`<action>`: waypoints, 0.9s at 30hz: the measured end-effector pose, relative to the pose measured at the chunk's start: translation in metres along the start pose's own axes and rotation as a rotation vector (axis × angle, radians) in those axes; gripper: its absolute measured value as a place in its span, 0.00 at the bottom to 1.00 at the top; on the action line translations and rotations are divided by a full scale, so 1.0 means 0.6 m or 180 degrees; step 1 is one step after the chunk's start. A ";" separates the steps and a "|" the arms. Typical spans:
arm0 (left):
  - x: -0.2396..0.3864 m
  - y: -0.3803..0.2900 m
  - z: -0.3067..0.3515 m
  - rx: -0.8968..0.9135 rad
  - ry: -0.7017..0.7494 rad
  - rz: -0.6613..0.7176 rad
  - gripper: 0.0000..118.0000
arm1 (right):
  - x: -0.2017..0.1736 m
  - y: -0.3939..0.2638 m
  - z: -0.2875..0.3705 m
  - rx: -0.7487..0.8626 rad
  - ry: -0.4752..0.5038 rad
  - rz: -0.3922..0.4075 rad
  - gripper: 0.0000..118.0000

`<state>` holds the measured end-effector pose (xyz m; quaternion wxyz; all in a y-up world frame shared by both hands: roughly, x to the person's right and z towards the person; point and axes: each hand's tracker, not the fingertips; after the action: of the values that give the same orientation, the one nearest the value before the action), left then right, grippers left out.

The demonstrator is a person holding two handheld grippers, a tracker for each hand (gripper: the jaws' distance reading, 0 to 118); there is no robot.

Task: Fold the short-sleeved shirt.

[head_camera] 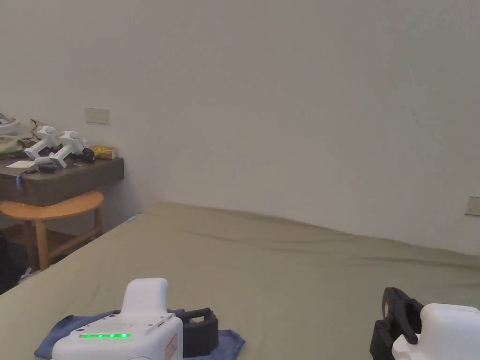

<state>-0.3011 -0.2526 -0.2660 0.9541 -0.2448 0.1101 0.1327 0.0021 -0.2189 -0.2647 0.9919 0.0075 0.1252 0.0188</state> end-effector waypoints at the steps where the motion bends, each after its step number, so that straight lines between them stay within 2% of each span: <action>1: -0.021 -0.009 -0.030 -0.0030 0.0076 0.0121 1.00 | -0.013 -0.006 -0.012 -0.0019 0.0045 0.0006 0.03; 3: -0.056 -0.025 -0.095 -0.0198 0.0031 0.0294 1.00 | -0.032 -0.018 -0.031 -0.0031 0.0109 0.0015 0.03; 8: -0.114 -0.073 -0.292 -0.1075 0.0204 -0.0048 1.00 | -0.059 -0.049 -0.079 -0.0112 0.0229 0.0076 0.03; 11: -0.114 -0.110 -0.392 -0.1225 0.0498 -0.0276 1.00 | -0.064 -0.073 -0.108 -0.0226 0.0291 0.0085 0.03; 13: -0.105 -0.125 -0.434 -0.1266 0.0535 -0.0300 1.00 | -0.066 -0.092 -0.128 -0.0306 0.0298 0.0134 0.03; 17: -0.100 -0.139 -0.531 -0.1295 0.0251 0.0016 1.00 | -0.064 -0.135 -0.159 -0.0500 0.0276 0.0217 0.03; 21: -0.106 -0.172 -0.634 -0.1735 0.0202 0.0195 1.00 | -0.047 -0.179 -0.175 -0.0758 0.0353 0.0122 0.03; 22: -0.103 -0.190 -0.633 -0.1734 0.0352 0.0030 1.00 | -0.045 -0.189 -0.178 -0.0810 0.0318 0.0157 0.03; 23: -0.091 -0.194 -0.623 -0.1476 0.0494 -0.0235 0.99 | -0.043 -0.197 -0.178 -0.0858 0.0282 0.0203 0.03; 25: -0.075 -0.198 -0.611 -0.1346 0.0538 -0.0516 0.75 | -0.035 -0.210 -0.178 -0.0907 0.0256 0.0251 0.03; 26: -0.071 -0.194 -0.602 -0.1192 0.0527 -0.0583 0.51 | -0.030 -0.213 -0.177 -0.0915 0.0262 0.0248 0.03; 27: -0.065 -0.184 -0.591 -0.1011 0.0524 -0.0552 0.15 | -0.026 -0.215 -0.171 -0.0927 0.0275 0.0245 0.03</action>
<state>-0.3553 -0.5296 -0.5105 0.8991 -0.4109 0.1439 0.0452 -0.0338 -0.3476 -0.3629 0.9748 -0.1324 0.1632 0.0751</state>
